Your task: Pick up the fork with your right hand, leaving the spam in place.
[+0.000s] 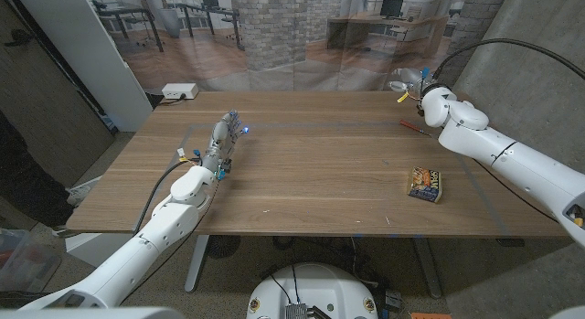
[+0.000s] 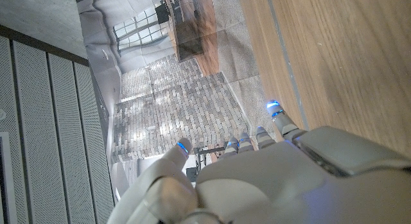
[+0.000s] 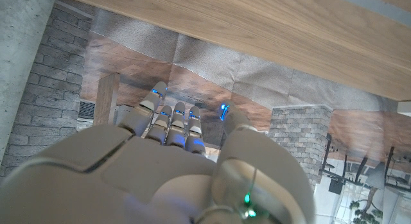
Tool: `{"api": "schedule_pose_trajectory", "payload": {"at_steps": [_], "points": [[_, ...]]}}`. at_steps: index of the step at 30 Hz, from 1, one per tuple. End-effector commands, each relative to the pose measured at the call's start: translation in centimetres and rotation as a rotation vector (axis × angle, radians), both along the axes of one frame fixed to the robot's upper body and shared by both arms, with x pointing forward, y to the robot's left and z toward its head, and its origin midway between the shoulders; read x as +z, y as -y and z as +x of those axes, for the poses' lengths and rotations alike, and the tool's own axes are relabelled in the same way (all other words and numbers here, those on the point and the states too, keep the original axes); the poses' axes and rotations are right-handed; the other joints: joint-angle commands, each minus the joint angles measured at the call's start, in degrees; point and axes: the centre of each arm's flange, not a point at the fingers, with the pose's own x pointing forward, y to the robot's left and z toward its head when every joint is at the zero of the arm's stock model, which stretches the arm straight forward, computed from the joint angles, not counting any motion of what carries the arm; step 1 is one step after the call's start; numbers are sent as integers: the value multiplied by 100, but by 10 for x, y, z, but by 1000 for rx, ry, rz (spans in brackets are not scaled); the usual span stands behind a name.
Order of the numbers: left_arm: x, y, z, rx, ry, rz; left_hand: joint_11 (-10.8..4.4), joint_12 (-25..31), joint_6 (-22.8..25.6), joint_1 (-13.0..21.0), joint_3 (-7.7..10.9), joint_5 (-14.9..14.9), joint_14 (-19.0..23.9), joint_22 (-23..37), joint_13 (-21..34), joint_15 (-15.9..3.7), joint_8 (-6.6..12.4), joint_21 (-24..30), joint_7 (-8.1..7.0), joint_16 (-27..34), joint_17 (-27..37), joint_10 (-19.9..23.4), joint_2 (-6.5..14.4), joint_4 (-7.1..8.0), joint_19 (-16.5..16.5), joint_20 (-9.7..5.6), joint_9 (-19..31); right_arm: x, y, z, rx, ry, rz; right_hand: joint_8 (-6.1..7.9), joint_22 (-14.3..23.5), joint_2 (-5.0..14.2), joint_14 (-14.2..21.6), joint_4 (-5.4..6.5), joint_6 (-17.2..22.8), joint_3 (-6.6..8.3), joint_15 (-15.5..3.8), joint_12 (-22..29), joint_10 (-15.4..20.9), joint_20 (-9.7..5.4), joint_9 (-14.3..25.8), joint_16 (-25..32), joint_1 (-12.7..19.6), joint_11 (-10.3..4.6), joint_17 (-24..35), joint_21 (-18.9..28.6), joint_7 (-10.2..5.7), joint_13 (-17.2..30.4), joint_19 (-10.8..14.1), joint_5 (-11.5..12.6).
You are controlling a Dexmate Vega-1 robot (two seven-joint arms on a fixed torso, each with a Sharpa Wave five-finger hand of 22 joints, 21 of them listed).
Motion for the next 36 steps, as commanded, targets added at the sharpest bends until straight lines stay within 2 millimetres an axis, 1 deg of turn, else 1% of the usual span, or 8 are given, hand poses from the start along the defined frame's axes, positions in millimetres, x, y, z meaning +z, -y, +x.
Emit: {"api": "schedule_pose_trajectory", "payload": {"at_steps": [1, 11, 18, 22, 26, 27, 29, 36], "points": [[0, 0, -5, 8, -1, 6, 35, 8, -664, -5, -2, 28, -920, 14, 31, 29, 9, -3, 52, 15, 9, -637, 558, -3, -923, 8, 31, 5, 2, 8, -67, -31, -71, -19, 9, -9, 20, -16, 13, 40, -61, 2, 12, -28, 22, -3, 103, -58, -2, 2, -48, 29, 29, -15], [1, 1, -7, 12, 0, 6, 37, 7, -668, -6, -4, 27, -927, 14, 32, 30, 7, -12, 53, 11, 9, -637, 559, -2, -926, 14, 31, 9, 4, 17, -122, -63, -103, -30, 7, -30, 30, -55, 8, 72, -66, -11, 4, -32, 26, -8, 190, -58, -12, 5, -50, 29, 54, -6], [0, -1, -8, 20, 0, 3, 42, 6, -668, -6, -5, 28, -924, 14, 32, 28, 6, -18, 55, 11, 9, -638, 559, -1, -926, 21, 31, 11, 10, 25, -163, -95, -119, -54, 6, -39, 35, -75, -40, 88, -75, -25, -15, -47, 29, -10, 244, -60, -16, 8, -47, 28, 74, -2], [0, -1, -8, 20, -3, 2, 37, 7, -666, -7, -6, 28, -922, 15, 32, 27, 7, -19, 54, 12, 9, -637, 560, -1, -921, 11, 31, 13, 11, 29, -178, -118, -121, -60, 5, -72, 34, -81, -51, 73, -68, -28, -14, -40, 30, -12, 249, -54, -18, 10, -33, 28, 86, -6], [0, 0, -6, 20, -5, 3, 39, 7, -667, -7, -6, 28, -921, 15, 32, 24, 7, -21, 55, 12, 10, -637, 560, -1, -920, 11, 31, 14, 11, 33, -187, -136, -134, -70, 4, -162, 30, -82, -70, 13, -57, -38, -27, -28, 33, -16, 225, -22, -18, 5, -13, 28, 89, -17], [0, 0, -6, 21, -5, 3, 37, 5, -667, -7, -7, 28, -921, 15, 32, 24, 7, -22, 59, 12, 10, -640, 560, -1, -920, 12, 31, 14, 11, 34, -189, -138, -137, -72, 3, -240, 35, -78, -72, -47, -50, -43, -30, -19, 36, -16, 189, -9, -18, 2, 1, 28, 93, -24], [0, 0, -6, 20, -6, 1, 39, 5, -667, -7, -7, 28, -922, 15, 32, 25, 6, -23, 58, 12, 10, -640, 560, -1, -920, 13, 31, 15, 11, 36, -196, -149, -143, -78, 3, -293, 32, -74, -84, -94, -42, -50, -41, -15, 37, -18, 161, -2, -18, 0, 16, 27, 96, -24], [1, -1, -4, 23, -8, 2, 36, 4, -666, -8, -8, 28, -923, 15, 32, 29, 7, -29, 61, 11, 10, -644, 561, 0, -920, 11, 31, 16, 12, 42, -223, -169, -163, -84, 2, -374, 32, -74, -95, -166, -34, -53, -42, -2, 40, -21, 123, 7, -20, -6, 23, 29, 96, -18]]}}
